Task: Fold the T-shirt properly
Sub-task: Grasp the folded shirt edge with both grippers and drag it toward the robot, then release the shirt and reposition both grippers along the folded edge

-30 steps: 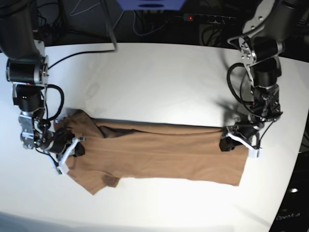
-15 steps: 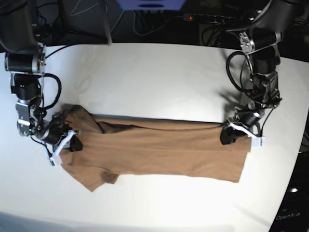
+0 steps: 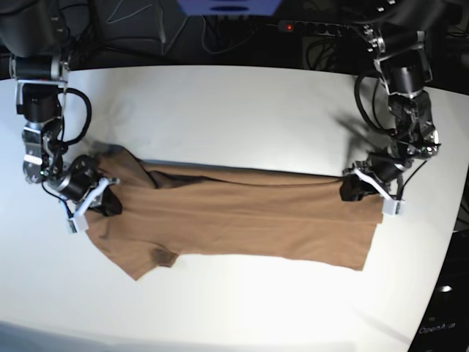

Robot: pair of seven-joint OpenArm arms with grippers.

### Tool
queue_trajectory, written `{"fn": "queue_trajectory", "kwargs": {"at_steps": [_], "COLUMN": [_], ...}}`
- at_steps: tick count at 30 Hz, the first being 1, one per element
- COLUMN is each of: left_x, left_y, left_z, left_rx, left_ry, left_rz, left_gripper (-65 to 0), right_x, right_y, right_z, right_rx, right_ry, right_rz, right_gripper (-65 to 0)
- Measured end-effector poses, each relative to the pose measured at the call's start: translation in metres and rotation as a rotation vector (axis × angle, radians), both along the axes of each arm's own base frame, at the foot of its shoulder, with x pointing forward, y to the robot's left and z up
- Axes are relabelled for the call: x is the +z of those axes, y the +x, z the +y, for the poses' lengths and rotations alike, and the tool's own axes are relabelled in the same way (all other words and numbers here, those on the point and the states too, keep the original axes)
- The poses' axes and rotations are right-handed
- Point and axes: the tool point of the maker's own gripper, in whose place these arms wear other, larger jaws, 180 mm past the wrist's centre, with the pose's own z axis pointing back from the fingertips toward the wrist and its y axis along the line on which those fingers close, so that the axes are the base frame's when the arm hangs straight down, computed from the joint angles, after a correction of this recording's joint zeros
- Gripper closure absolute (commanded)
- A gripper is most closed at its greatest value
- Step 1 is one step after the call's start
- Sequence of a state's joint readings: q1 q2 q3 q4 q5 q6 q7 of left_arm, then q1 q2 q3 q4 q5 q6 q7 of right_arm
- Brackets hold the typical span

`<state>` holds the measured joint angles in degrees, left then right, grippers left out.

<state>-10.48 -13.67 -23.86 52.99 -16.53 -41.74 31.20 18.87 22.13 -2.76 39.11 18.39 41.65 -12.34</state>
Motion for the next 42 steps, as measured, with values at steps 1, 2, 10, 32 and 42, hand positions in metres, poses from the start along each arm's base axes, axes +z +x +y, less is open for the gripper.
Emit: {"fn": "queue_trajectory", "kwargs": {"at_steps": [1, 2, 10, 32, 42], "left_x": [0.002, 0.005, 0.008, -0.006, 0.003], "left_y": [-0.005, -0.009, -0.031, -0.095, -0.136], "left_z": [-0.002, -0.006, -0.008, 0.007, 0.005], "left_rx": [-0.019, -0.033, -0.069, 0.069, 0.009], "left_ry": [0.032, 0.057, 0.124, -0.007, 0.143], "left_rz": [0.012, 0.015, 0.071, 0.031, 0.101], "left_gripper": [-9.9, -9.9, -9.9, -9.9, -9.9], "right_x": [0.0, 0.0, 0.008, 0.006, 0.01], "right_y": [-0.006, -0.011, -0.05, -0.076, -0.099], "right_z": [-0.001, -0.003, -0.018, -0.02, -0.017], "right_rx": [0.004, 0.014, 0.049, 0.059, 0.112], "right_ry": [-0.009, -0.026, -0.167, -0.195, -0.259], "right_rz": [0.003, 0.017, 0.054, 0.059, 0.068], "right_gripper": [-7.3, -7.3, -7.3, -7.4, -7.8]}}
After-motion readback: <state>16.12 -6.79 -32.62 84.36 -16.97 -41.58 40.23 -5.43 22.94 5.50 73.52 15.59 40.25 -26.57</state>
